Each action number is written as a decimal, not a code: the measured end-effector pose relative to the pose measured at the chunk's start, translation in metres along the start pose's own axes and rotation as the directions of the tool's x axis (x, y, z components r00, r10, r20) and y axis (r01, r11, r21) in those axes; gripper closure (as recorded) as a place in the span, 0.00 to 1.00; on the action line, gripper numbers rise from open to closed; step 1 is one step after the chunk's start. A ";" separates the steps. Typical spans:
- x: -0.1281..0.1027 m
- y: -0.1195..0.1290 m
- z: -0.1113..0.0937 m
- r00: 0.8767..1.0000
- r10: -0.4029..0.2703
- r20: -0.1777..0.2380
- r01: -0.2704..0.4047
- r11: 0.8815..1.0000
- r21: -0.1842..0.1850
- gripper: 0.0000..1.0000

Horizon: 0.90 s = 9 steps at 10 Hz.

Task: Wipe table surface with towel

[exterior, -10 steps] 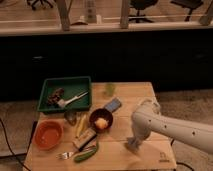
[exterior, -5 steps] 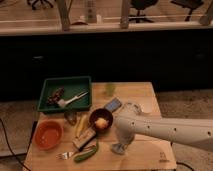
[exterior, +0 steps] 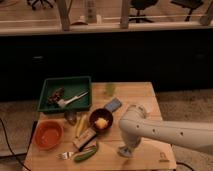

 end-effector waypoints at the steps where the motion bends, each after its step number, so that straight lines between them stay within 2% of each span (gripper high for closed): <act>1: 0.015 0.004 0.001 1.000 0.015 -0.023 -0.015 1.000 0.021 0.98; 3: 0.039 0.008 0.005 0.998 0.036 -0.051 -0.033 0.997 0.063 0.98; 5: 0.044 0.001 0.008 0.998 0.028 -0.054 -0.023 0.996 0.088 0.98; 7: 0.030 -0.014 0.010 0.999 -0.015 -0.036 0.018 0.994 0.110 0.98; 9: -0.001 -0.032 0.008 0.997 -0.080 0.003 0.079 0.989 0.128 0.98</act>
